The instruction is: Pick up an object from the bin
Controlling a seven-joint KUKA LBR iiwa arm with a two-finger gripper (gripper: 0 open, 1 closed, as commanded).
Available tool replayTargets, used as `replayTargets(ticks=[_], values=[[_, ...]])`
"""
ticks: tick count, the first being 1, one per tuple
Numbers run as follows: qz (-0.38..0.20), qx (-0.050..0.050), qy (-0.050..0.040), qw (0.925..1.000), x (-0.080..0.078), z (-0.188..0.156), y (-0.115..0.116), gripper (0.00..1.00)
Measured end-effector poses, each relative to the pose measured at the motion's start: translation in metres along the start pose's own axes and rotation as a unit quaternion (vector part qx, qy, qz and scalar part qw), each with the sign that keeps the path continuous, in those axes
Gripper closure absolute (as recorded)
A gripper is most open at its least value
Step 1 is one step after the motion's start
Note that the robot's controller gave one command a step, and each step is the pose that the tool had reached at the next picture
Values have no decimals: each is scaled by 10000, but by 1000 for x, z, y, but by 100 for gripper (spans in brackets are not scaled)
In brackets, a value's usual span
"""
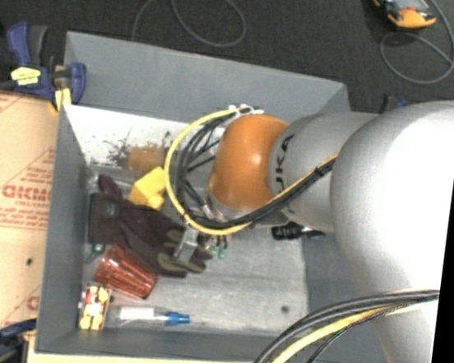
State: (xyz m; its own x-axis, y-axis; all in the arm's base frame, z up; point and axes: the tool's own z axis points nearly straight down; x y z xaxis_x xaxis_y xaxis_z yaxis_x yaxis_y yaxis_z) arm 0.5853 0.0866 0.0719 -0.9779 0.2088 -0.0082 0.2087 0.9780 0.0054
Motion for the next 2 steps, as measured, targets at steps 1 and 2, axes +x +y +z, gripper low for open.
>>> replayTargets(ticks=[1, 2], values=[[-1668, 0, -33, 9860, 35, -103, -15, 100], [-1665, -2, -29, 9860, 35, -102, -15, 100]])
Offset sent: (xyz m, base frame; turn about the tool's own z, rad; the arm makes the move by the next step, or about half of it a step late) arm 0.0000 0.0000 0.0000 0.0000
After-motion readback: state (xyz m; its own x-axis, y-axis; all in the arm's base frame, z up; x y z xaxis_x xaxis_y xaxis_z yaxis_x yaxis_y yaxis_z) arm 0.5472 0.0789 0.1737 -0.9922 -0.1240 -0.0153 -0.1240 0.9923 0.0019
